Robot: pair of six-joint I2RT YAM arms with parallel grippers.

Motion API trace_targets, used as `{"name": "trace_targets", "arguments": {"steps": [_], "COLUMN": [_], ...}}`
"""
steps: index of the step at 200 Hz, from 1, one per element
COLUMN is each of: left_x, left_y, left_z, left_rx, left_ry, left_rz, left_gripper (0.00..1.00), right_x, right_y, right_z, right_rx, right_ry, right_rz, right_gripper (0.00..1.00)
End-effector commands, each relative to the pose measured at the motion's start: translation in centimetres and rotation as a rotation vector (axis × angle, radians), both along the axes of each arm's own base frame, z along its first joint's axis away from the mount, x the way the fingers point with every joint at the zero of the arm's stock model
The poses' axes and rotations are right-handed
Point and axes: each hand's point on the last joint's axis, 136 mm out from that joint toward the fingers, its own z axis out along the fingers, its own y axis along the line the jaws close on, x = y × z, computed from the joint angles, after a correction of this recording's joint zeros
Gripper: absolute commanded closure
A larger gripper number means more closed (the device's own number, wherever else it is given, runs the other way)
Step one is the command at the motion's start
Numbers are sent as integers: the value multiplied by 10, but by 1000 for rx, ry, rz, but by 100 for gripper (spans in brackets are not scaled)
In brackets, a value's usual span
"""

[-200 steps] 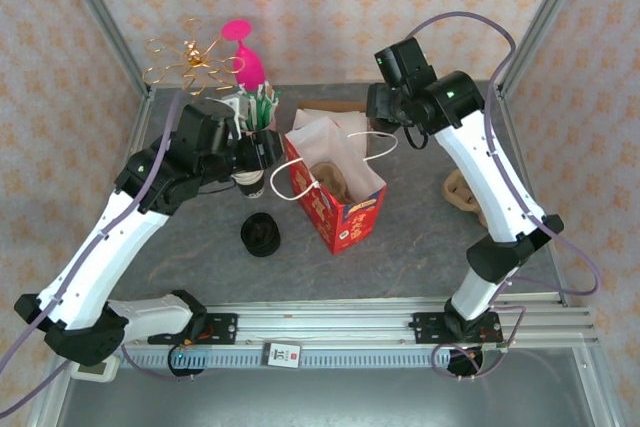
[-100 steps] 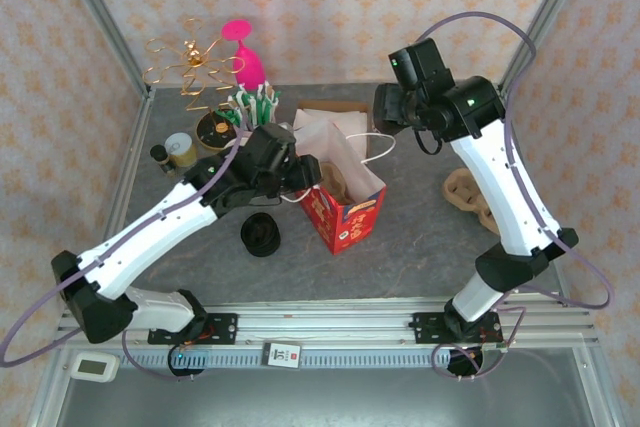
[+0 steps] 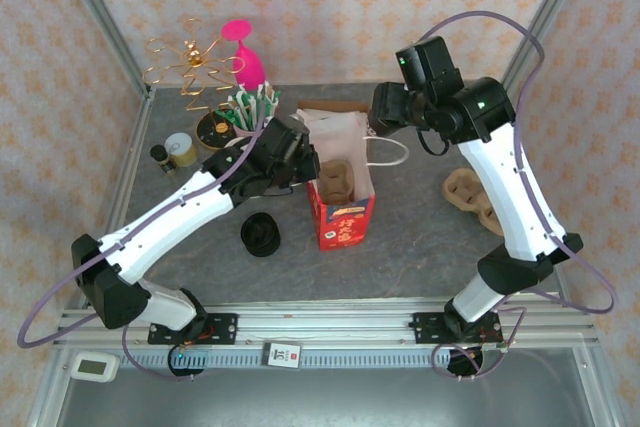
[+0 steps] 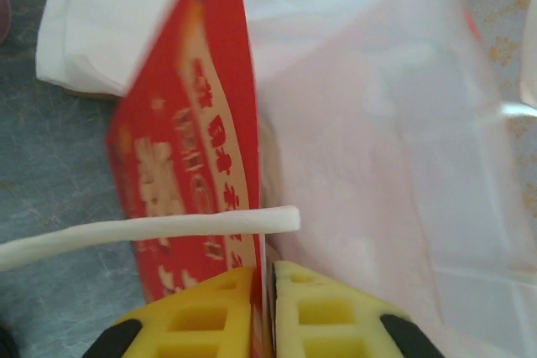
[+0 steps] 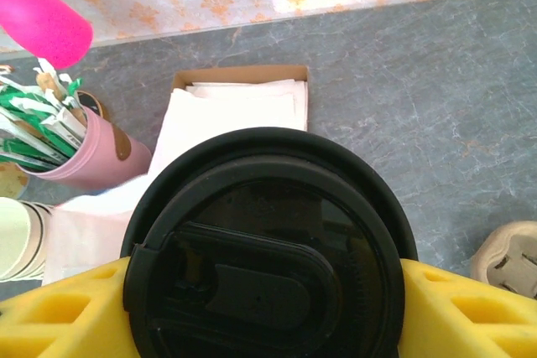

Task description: Pack the takeout coffee

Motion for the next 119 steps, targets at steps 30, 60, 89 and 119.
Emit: {"name": "trace_targets", "arguments": {"steps": [30, 60, 89, 119], "left_x": [10, 14, 18, 22], "left_y": [31, 35, 40, 39], "left_z": [14, 19, 23, 27], "left_rx": [117, 175, 246, 249], "left_ry": [-24, -25, -20, -21], "left_rz": [-41, -82, -100, -92], "left_gripper": [98, 98, 98, 98], "right_x": [-12, -16, -20, -25], "right_y": [14, 30, 43, 53], "right_z": [19, 24, 23, 24], "right_rx": [61, 83, 92, 110], "right_ry": [-25, -30, -20, -15], "right_rz": [62, 101, 132, 168], "right_gripper": [33, 33, 33, 33]}}
